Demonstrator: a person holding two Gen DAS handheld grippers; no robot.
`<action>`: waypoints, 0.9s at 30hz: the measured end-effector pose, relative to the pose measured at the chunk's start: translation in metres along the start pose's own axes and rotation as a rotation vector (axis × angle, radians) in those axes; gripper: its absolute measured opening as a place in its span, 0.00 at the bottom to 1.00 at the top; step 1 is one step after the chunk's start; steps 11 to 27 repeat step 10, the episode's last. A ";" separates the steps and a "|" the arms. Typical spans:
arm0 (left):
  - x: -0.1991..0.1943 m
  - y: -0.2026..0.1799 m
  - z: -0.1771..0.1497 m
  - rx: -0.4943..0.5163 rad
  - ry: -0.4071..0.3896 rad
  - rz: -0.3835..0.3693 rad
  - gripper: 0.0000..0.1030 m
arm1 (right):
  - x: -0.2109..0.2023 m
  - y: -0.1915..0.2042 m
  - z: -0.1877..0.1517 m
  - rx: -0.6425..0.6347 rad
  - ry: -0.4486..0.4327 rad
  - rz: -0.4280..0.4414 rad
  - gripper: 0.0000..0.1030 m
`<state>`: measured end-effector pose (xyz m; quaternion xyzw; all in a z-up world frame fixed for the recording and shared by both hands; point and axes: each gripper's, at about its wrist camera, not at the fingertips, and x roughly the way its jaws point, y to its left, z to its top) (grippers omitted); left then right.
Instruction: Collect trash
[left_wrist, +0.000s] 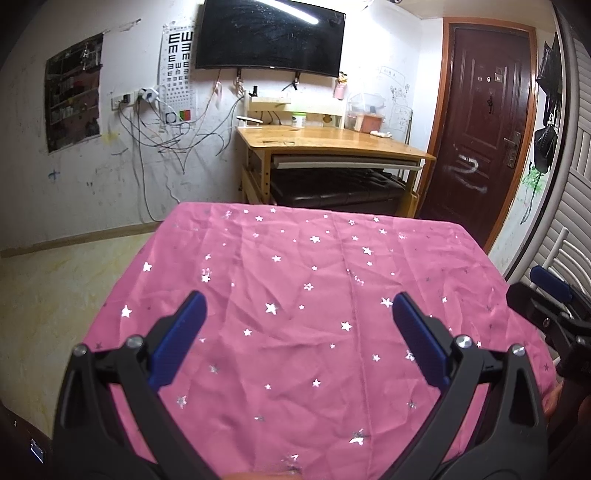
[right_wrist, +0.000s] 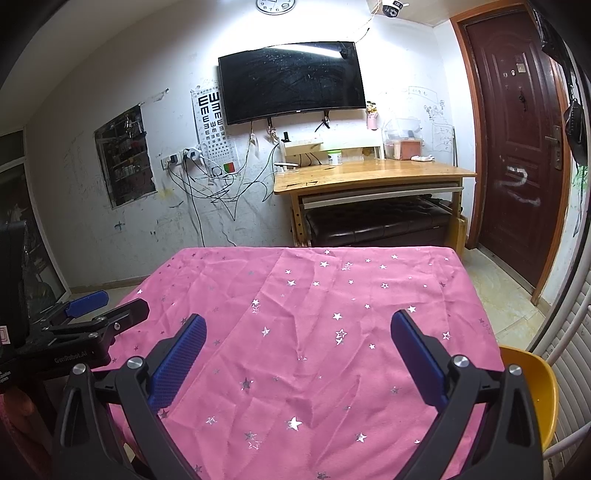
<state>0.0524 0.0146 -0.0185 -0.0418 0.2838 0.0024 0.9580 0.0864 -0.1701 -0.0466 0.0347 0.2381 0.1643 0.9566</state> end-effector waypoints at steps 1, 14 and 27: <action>0.000 0.000 0.000 -0.001 0.000 0.001 0.94 | 0.000 0.000 0.000 0.000 0.000 0.000 0.91; 0.001 -0.005 0.001 0.005 0.014 0.002 0.94 | 0.000 -0.001 0.000 0.000 0.003 -0.001 0.91; 0.001 -0.005 0.001 0.005 0.014 0.002 0.94 | 0.000 -0.001 0.000 0.000 0.003 -0.001 0.91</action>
